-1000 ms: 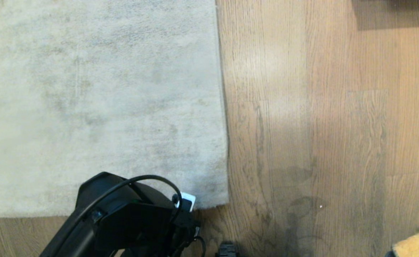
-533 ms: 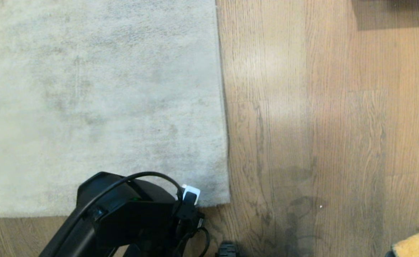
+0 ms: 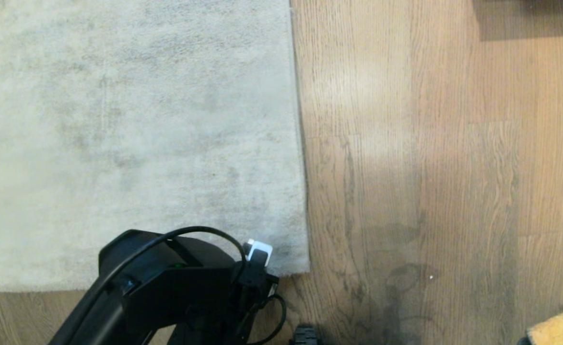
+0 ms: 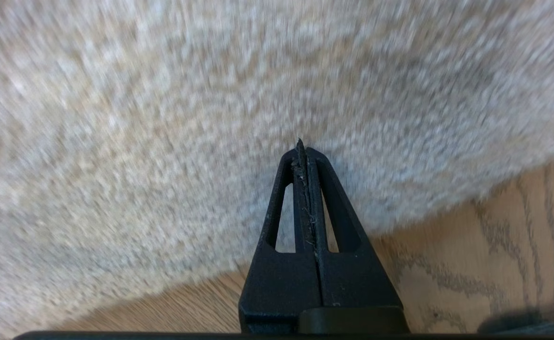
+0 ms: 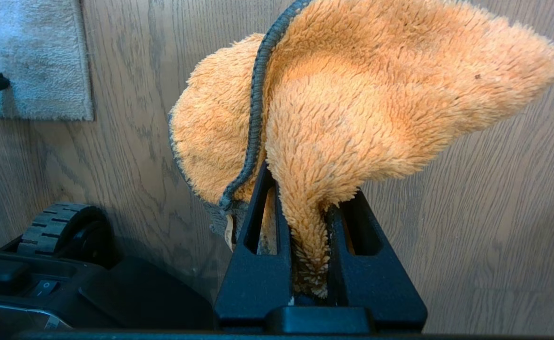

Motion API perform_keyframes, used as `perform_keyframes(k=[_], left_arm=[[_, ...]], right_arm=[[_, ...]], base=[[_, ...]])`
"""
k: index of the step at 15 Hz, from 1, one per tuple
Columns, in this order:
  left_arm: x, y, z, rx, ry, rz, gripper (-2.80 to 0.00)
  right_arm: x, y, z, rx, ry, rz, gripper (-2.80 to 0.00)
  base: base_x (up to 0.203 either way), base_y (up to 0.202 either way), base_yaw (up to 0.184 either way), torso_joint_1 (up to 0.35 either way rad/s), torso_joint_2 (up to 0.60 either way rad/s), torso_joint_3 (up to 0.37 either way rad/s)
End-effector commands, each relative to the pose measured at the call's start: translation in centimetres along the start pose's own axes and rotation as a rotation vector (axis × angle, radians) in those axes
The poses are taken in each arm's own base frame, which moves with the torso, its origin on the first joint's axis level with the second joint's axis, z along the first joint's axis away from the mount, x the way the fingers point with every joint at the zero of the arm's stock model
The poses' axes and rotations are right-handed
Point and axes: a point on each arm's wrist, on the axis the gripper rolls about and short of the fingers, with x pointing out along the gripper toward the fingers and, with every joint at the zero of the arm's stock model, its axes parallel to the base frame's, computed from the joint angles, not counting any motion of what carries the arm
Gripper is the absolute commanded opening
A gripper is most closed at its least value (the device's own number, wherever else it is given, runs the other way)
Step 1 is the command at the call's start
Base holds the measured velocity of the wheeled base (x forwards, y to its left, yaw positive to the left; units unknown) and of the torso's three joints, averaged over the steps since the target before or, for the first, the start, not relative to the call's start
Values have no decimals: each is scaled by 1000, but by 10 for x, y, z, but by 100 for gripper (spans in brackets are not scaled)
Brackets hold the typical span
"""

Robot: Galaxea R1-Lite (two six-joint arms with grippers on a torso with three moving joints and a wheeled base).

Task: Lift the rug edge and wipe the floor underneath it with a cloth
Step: Put down the rag

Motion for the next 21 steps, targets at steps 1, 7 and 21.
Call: perform_keyframes(k=[1,7,21], left_arm=[[-2,2,11,-20,-56,5,-280],[-20,19,51,-41,-141,26,-280],[-164,115,125,-121,-271,79,-280]], right_arm=[[0,0,0,-1,1,1,-280],[0,0,0,-1,1,1,-280],[0,0,0,-1,1,1,-280]], base=[[0,0,0,0,0,0],[0,0,0,0,0,0],[0,0,0,0,0,0]])
